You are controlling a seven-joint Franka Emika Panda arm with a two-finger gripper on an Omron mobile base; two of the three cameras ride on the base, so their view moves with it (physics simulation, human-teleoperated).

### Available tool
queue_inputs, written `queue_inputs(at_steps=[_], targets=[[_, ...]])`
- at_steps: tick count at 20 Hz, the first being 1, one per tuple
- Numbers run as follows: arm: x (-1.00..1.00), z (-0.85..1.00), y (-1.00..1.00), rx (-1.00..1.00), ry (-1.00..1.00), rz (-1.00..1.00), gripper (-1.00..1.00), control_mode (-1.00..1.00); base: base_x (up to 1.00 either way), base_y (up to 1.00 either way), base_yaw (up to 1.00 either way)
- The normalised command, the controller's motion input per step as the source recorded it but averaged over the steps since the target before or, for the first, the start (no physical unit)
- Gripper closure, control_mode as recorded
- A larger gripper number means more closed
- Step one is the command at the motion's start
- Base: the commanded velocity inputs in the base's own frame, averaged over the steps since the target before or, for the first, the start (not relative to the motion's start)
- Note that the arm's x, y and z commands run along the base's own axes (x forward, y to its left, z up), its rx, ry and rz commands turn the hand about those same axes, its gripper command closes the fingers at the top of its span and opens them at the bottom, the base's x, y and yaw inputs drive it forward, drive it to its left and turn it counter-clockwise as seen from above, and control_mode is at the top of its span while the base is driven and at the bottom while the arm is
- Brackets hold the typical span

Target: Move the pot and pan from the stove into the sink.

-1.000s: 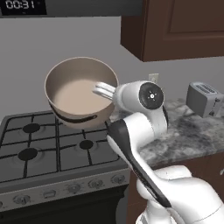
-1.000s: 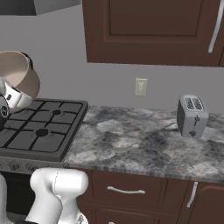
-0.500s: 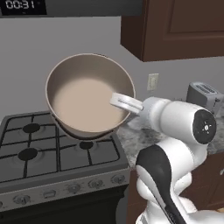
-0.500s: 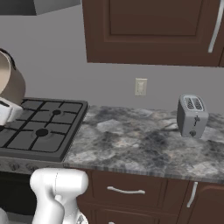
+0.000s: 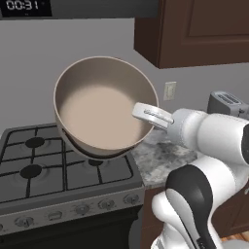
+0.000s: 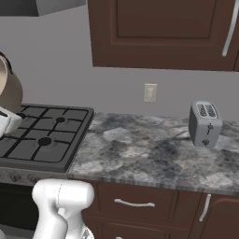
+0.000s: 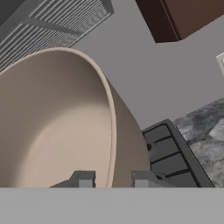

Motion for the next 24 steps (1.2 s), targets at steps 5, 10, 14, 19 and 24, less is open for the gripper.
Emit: queue_inputs(at_steps=[5, 10, 14, 19, 24], targets=[[0.0, 0.0, 0.0, 0.0, 0.0, 0.0, 1.0, -1.0, 0.0, 0.0, 0.0], [0.0, 0.0, 0.0, 0.0, 0.0, 0.0, 1.0, 1.0, -0.21, 0.0, 0.02], [0.0, 0.0, 0.0, 0.0, 0.0, 0.0, 1.0, 1.0, -0.68, 0.0, 0.01], [0.0, 0.0, 0.0, 0.0, 0.0, 0.0, 1.0, 1.0, -0.71, 0.0, 0.0], [0.0, 0.0, 0.0, 0.0, 0.0, 0.0, 1.0, 1.0, -0.04, 0.0, 0.0]])
